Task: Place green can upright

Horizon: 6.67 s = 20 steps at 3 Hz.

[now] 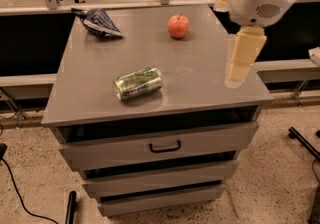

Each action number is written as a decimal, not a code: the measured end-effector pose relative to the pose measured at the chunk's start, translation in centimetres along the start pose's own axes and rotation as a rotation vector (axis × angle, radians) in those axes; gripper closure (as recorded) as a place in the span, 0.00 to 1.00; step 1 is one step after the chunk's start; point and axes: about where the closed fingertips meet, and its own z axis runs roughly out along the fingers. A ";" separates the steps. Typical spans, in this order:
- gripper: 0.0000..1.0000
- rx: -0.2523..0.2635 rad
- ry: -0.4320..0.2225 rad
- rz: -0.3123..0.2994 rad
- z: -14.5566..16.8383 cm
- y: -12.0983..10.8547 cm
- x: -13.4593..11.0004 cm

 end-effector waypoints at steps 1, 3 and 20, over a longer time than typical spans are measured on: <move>0.00 0.002 -0.011 -0.141 2.0 -2.2 -5.2; 0.00 -0.076 -0.095 -0.339 6.5 -2.2 -14.6; 1.00 -0.079 -0.966 -0.105 12.2 -0.1 -16.9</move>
Offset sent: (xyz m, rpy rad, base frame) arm 0.0433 0.1778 -0.0232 -0.0321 0.0219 0.4414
